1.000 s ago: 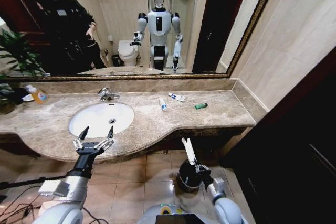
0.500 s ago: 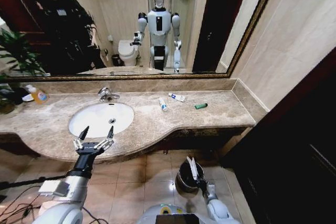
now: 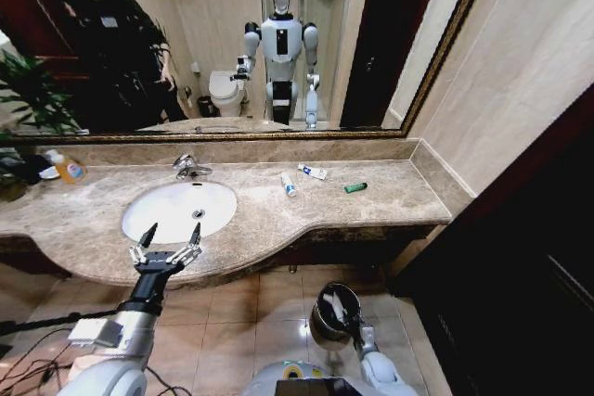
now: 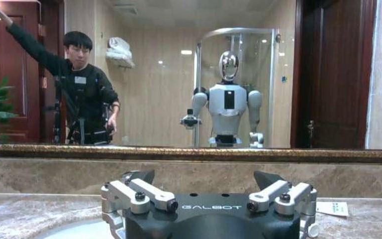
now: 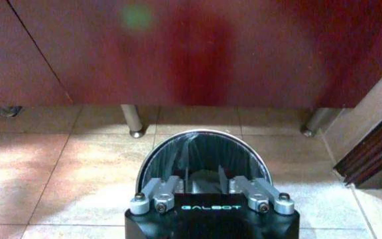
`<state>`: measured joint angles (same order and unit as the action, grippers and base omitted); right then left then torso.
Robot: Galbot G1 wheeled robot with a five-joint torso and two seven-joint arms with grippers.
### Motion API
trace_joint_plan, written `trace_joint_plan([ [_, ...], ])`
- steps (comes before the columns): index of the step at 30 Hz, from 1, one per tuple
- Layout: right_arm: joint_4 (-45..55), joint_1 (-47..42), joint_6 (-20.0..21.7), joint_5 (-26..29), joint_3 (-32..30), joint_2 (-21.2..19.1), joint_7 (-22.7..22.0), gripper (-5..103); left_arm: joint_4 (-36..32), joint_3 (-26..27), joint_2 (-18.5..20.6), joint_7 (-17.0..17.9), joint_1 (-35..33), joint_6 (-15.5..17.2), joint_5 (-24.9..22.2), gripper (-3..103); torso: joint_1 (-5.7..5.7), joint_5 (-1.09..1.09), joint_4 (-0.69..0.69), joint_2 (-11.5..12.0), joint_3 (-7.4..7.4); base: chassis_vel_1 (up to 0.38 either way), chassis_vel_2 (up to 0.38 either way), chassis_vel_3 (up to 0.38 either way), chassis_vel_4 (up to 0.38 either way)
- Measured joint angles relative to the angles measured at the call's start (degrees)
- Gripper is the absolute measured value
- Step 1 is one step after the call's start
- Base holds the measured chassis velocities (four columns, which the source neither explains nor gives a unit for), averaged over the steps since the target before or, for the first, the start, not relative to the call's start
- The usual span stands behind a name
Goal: Pick up the trash from the sink and place it in the trash bin.
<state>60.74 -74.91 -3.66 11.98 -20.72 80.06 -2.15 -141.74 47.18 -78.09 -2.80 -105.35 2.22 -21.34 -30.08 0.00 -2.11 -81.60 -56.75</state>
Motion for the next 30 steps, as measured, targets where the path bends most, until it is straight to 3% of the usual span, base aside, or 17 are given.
trace_joint_plan([
  [1,0.0,0.0,0.0,0.0,0.0,0.0,0.0,32,0.0,0.0,0.0,0.0,0.0,0.0,0.0,100,0.0,0.0,0.0,0.0,0.0,0.0,0.0,0.0,0.0],
  [4,0.3,-0.1,0.0,-0.1,0.0,-0.1,0.0,48,0.0,0.0,0.0,0.0,0.0,0.0,0.0,100,0.0,0.0,0.0,0.0,0.0,0.0,0.0,0.0,0.0],
  [9,0.5,-0.1,-0.1,0.0,0.0,-0.3,0.0,60,0.0,0.0,0.0,0.0,0.0,0.0,0.0,100,0.0,0.0,0.0,0.0,0.0,0.0,0.0,0.0,0.0],
  [13,0.8,-0.2,0.0,0.5,0.0,-0.4,0.0,81,0.0,0.0,0.0,0.0,0.0,0.0,0.0,100,0.0,0.0,0.0,0.0,0.0,0.0,0.0,0.0,0.0],
  [14,0.8,-0.2,0.0,0.5,0.0,-0.4,0.0,81,0.0,0.0,0.0,0.0,0.0,0.0,0.0,100,0.0,0.0,0.0,0.0,0.0,0.0,0.0,0.0,0.0],
  [17,1.2,-0.3,0.0,0.7,0.0,-0.4,0.0,96,0.0,0.0,0.0,0.0,0.0,0.0,0.0,100,0.0,0.0,0.0,0.0,0.0,0.0,0.0,0.0,0.0],
  [25,3.6,-1.2,0.9,1.6,0.1,-0.8,-0.3,100,0.0,0.0,0.0,0.0,0.0,0.0,0.0,100,0.0,0.01,0.0,0.0,0.0,0.0,0.0,0.0,0.0],
  [30,11.8,-3.7,2.6,4.5,-0.8,-2.7,-1.1,100,0.0,0.0,0.0,0.0,0.0,0.0,0.0,100,0.0,0.0,0.0,0.0,0.0,0.0,0.0,0.0,0.0],
])
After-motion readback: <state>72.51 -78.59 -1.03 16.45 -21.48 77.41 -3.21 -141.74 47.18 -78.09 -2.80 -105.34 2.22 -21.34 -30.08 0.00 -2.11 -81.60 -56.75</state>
